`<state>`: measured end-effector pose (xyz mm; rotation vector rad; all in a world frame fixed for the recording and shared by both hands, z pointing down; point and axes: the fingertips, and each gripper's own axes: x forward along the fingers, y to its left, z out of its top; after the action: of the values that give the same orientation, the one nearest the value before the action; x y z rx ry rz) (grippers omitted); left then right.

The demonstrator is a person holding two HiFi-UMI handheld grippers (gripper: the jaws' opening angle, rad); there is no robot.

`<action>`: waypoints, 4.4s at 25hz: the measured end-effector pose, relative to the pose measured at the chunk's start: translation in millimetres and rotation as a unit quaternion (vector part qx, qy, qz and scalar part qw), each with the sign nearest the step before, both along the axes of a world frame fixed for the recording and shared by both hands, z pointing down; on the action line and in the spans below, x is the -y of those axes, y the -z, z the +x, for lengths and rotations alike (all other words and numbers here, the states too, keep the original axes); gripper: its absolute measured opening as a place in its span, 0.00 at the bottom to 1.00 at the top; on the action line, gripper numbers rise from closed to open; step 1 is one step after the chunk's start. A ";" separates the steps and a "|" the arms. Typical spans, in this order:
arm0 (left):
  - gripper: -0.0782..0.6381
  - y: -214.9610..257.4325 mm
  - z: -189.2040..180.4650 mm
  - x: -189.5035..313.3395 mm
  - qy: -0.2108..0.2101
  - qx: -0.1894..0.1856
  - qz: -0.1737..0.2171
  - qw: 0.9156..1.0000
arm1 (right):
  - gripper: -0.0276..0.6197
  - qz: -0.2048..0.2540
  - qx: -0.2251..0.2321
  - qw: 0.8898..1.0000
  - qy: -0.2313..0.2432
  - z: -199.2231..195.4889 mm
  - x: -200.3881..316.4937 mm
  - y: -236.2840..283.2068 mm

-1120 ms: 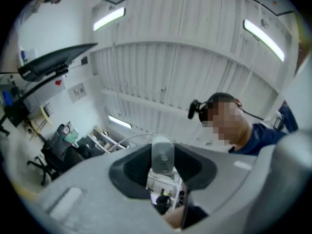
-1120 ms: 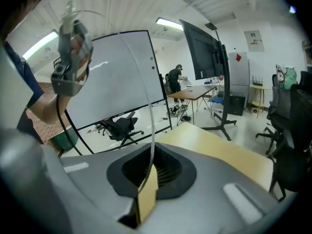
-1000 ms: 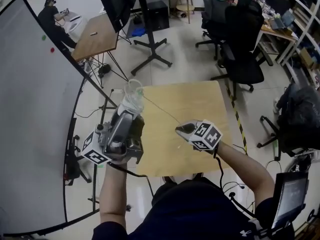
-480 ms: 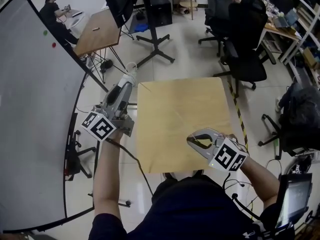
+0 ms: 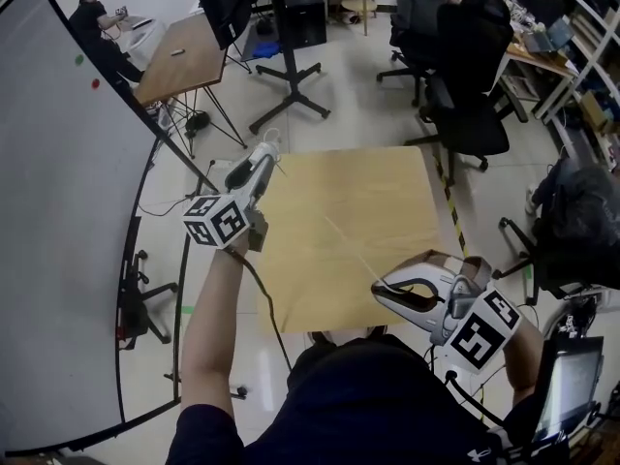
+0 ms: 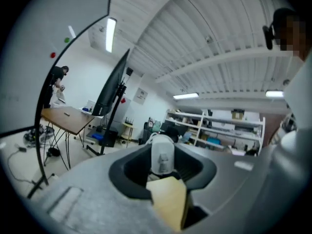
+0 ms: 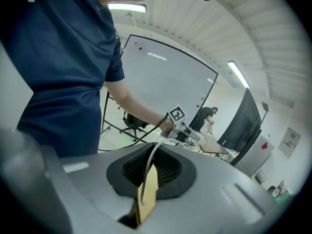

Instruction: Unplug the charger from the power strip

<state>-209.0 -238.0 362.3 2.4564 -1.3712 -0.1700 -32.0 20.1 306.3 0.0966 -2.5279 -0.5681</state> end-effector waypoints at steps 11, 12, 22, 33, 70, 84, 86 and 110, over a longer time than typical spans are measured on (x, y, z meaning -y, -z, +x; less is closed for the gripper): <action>0.30 -87.7 145.8 -123.4 -0.310 0.147 -0.084 0.936 | 0.05 0.156 0.066 0.984 -0.055 19.5 89.0 113.3; 0.30 -86.0 156.1 -139.3 -0.340 0.131 -0.088 0.927 | 0.05 0.169 0.072 0.981 -0.070 20.1 105.0 117.8; 0.30 -15.6 221.7 -291.9 -0.604 -0.029 -0.075 0.793 | 0.05 -0.079 0.183 0.940 -0.278 51.6 267.0 51.6; 0.30 14.6 219.5 -275.0 -0.568 -0.084 -0.064 0.817 | 0.05 -0.207 0.112 0.900 -0.367 66.7 301.8 -80.6; 0.30 103.7 58.5 -8.6 -0.110 0.217 0.064 0.968 | 0.05 -0.238 -0.022 0.954 -0.178 25.7 75.8 -269.0; 0.30 -61.2 57.1 -28.6 -0.173 0.338 -0.093 0.921 | 0.05 -0.246 0.355 0.900 -0.066 66.1 67.5 78.0; 0.30 -89.0 78.2 -48.5 -0.210 0.343 -0.106 0.910 | 0.05 -0.246 0.382 0.887 -0.078 68.5 97.6 106.8; 0.29 -162.0 215.8 -192.4 -0.488 0.270 -0.172 0.812 | 0.05 -0.303 0.350 0.883 -0.071 35.6 191.0 138.5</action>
<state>6.8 -45.6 524.3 2.6054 -0.0688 0.9751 3.6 -170.8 167.8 0.2961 -3.2265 0.4257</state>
